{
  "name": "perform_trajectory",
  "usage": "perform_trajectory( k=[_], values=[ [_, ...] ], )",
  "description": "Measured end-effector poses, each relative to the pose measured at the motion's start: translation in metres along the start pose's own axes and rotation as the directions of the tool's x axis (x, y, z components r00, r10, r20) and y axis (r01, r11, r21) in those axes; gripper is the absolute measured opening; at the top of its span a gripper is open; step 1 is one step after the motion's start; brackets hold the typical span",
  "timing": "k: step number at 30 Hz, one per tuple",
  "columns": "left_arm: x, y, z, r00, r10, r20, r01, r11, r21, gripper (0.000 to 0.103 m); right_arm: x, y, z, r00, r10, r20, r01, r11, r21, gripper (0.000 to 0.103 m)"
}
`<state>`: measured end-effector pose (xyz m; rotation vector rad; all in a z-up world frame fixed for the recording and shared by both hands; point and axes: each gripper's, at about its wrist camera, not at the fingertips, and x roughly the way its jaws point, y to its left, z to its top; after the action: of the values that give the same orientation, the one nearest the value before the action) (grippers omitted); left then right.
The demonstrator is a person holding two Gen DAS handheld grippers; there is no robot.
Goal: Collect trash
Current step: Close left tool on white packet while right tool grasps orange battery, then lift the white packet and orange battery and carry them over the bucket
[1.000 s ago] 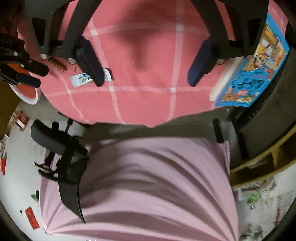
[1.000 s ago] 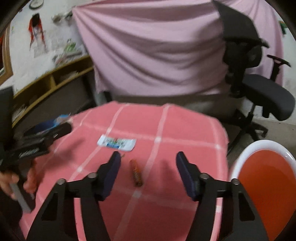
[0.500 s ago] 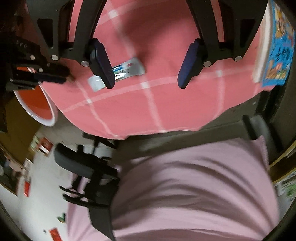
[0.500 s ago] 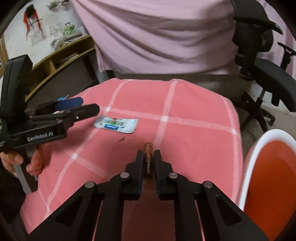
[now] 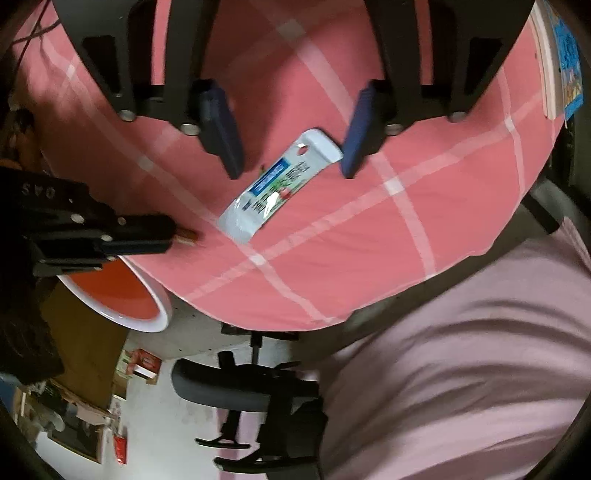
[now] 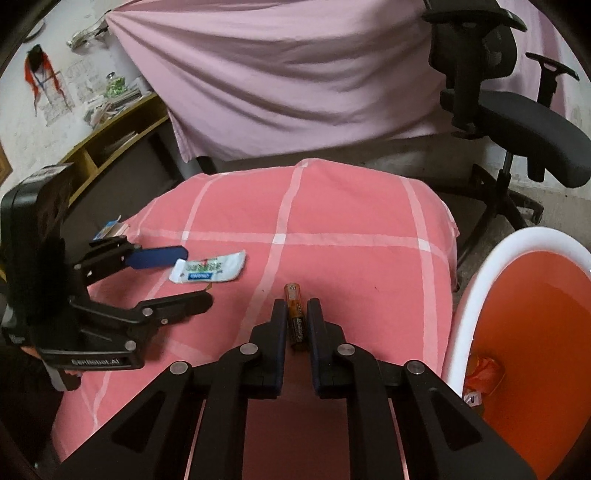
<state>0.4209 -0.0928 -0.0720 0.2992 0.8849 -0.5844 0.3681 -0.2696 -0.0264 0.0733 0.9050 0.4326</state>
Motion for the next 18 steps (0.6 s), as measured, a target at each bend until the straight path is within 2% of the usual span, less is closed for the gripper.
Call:
perform_trajectory(
  k=[5,11,18],
  values=[
    [0.003,-0.012,-0.003,1.000,0.002,0.000,-0.002,1.000,0.023,0.023,-0.002,-0.005,-0.003,1.000,-0.005,0.001,0.005,1.000,0.004,0.009],
    [0.007,-0.023,-0.004,0.999,0.047,-0.001,-0.047,0.999,0.027,0.019,-0.003,-0.008,-0.005,1.000,-0.003,0.005,0.003,1.000,0.012,0.009],
    [0.001,-0.024,-0.004,0.997,0.082,0.016,-0.080,0.994,-0.073,0.019,-0.009,-0.006,-0.007,0.999,-0.017,0.034,0.017,1.000,-0.001,0.009]
  ],
)
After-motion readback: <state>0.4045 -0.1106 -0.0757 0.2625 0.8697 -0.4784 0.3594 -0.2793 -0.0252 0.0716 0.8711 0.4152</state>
